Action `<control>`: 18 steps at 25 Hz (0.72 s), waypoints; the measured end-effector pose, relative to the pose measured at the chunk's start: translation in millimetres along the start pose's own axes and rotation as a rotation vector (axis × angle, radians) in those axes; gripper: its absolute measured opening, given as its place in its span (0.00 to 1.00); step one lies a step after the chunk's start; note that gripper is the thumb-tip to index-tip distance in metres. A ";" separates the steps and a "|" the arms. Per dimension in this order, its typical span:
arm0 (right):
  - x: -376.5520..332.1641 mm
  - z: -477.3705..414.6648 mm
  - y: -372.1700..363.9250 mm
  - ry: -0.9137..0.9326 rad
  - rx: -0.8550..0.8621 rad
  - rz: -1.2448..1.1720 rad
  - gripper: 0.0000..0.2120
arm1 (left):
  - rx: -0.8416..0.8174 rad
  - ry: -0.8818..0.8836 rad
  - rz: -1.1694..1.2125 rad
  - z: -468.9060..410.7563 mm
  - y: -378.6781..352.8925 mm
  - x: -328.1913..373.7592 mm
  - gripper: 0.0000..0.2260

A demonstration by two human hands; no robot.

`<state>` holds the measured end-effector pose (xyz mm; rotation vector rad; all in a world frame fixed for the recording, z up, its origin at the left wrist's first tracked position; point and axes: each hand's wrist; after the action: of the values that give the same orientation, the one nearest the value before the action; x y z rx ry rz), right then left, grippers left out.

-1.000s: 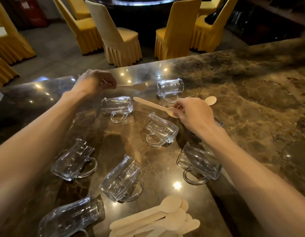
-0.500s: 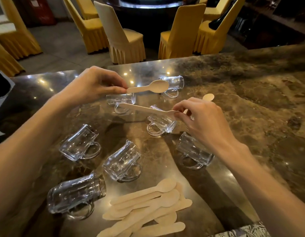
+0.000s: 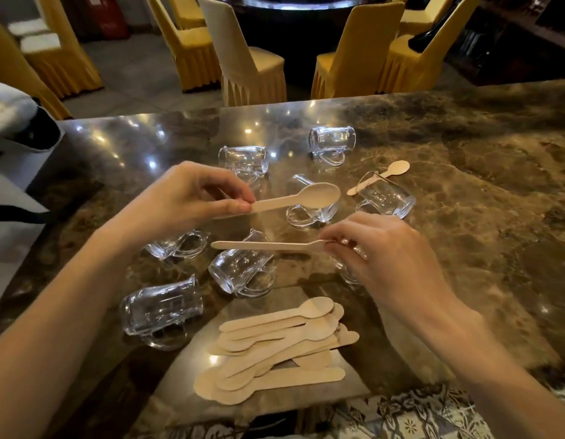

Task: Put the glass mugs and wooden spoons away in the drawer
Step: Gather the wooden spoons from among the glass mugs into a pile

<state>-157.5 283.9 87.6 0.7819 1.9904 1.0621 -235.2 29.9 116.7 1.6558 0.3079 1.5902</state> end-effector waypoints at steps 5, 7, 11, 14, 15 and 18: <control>-15.2 18.2 -8.0 0.032 0.010 0.012 0.06 | 0.011 0.027 0.041 30.5 -24.9 -2.5 0.08; -19.2 25.4 -11.5 0.035 0.008 0.016 0.06 | 0.016 0.043 0.050 41.1 -34.2 -3.2 0.08; -24.8 39.9 -18.7 0.048 -0.012 -0.007 0.06 | 0.009 0.074 0.029 58.3 -48.4 -8.5 0.06; -27.0 49.0 -24.3 0.026 -0.036 -0.031 0.06 | 0.021 0.113 0.021 69.2 -60.4 -12.2 0.06; -27.1 51.8 -25.8 0.016 -0.042 -0.035 0.07 | 0.021 0.113 0.021 72.4 -64.4 -12.6 0.08; -25.1 58.7 -28.5 -0.013 -0.062 -0.042 0.07 | 0.014 0.087 -0.028 78.5 -74.0 -15.8 0.10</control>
<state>-100.3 275.4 48.2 0.7099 1.9453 1.0859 -140.2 38.2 63.9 1.5889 0.3866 1.6455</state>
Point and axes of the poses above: each hand's wrist, its own z-axis away from the middle knuckle, its own y-axis out of the back of the hand, x = y × z, and after that the axes turned 10 degrees about y, right-handed
